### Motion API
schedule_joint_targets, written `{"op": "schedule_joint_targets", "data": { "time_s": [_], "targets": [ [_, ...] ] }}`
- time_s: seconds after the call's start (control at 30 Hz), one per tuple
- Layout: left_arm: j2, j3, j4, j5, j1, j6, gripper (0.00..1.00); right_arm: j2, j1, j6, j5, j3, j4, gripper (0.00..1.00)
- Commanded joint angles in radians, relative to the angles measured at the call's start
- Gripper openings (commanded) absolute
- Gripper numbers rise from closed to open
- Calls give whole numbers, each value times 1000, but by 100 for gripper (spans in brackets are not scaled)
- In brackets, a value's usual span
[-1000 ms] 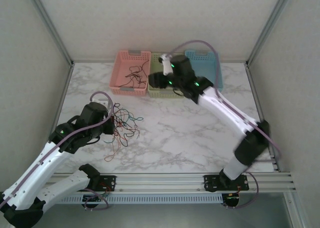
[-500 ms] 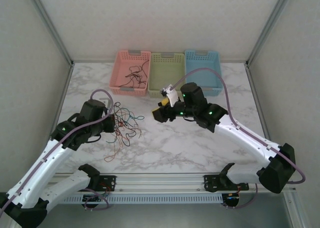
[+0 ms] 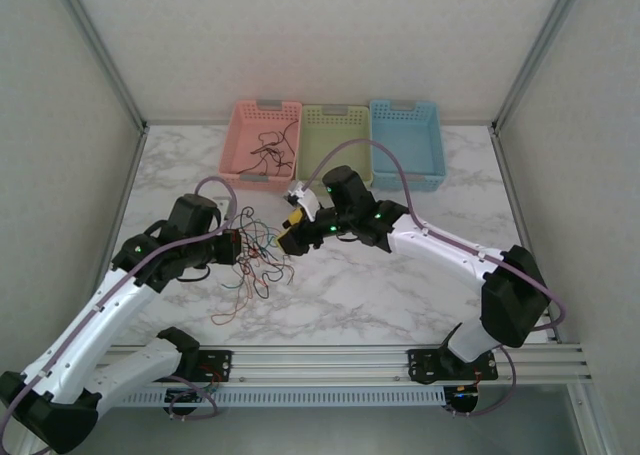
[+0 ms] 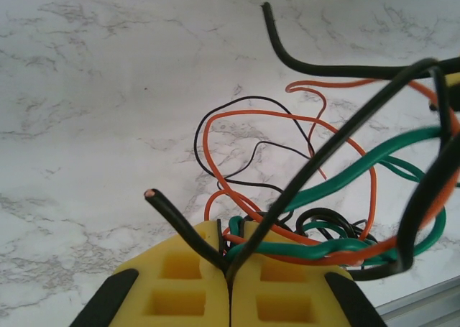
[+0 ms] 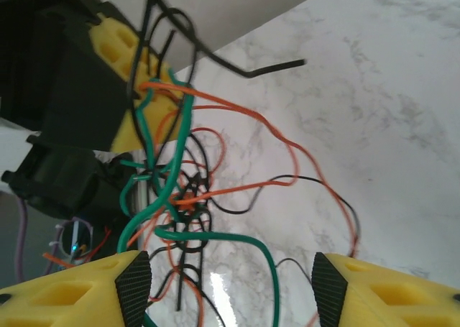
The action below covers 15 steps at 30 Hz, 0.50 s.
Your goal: Untangle the cables
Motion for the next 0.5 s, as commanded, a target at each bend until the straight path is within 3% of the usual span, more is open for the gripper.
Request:
{"op": "schedule_joint_targets", "data": {
  "time_s": [0.0,0.37,0.47],
  "targets": [
    [11,-7,15,14,8,13,0,-5,12,11,-50,24,4,62],
    [26,-6,7,1,8,14,0,34,35,-19,-57,37,-42,61],
    [22,-7,8,1,8,14,0,52,36,-29,0,58,-75,49]
  ]
}}
